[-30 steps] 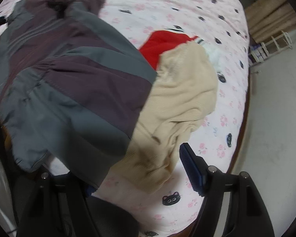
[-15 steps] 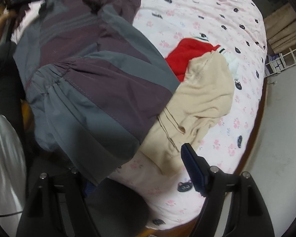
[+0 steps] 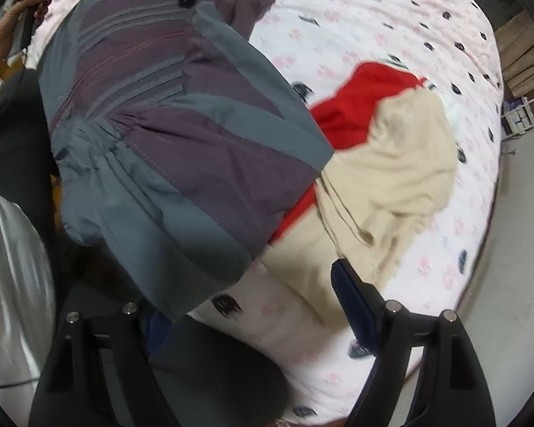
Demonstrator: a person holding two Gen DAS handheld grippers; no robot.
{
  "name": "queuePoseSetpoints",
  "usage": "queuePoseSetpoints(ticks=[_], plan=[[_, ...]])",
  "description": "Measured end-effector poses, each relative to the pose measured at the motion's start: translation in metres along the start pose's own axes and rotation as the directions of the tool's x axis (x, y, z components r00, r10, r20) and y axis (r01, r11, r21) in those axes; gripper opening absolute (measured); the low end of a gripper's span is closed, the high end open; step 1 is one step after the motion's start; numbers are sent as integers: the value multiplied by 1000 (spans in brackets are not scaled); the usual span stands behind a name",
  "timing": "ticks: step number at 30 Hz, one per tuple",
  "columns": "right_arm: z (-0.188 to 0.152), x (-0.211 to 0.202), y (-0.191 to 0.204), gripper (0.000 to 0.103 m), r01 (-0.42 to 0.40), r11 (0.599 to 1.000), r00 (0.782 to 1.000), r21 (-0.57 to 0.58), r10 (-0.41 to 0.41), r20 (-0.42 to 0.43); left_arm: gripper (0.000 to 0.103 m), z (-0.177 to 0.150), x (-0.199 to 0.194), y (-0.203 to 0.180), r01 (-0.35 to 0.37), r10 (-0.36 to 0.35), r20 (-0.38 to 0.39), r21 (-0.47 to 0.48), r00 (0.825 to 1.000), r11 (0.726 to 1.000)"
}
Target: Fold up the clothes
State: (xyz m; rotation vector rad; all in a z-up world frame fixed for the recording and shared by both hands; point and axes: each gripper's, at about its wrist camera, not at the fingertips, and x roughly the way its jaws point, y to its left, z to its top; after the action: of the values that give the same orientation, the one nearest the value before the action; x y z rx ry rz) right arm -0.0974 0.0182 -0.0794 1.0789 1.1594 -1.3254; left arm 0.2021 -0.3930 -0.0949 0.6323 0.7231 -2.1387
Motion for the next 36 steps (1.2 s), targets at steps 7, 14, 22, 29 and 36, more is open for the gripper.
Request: queuePoseSetpoints(ticks=[7, 14, 22, 29, 36], plan=[[18, 4, 12, 85, -124, 991, 992, -48, 123, -14, 2, -8, -18, 44, -175, 175, 7, -13, 985, 985], [30, -9, 41, 85, -185, 968, 982, -171, 175, -74, 2, -35, -25, 64, -251, 251, -20, -4, 968, 968], [144, -56, 73, 85, 1, 988, 951, -152, 46, 305, 2, -51, -27, 45, -174, 174, -9, 34, 985, 984], [286, -37, 124, 85, 39, 995, 910, -92, 2, 414, 2, -53, -31, 44, -157, 157, -10, 15, 988, 988], [386, 2, 157, 83, 231, 969, 890, 82, -245, 385, 2, -52, -31, 47, -137, 137, -10, 1, 990, 991]])
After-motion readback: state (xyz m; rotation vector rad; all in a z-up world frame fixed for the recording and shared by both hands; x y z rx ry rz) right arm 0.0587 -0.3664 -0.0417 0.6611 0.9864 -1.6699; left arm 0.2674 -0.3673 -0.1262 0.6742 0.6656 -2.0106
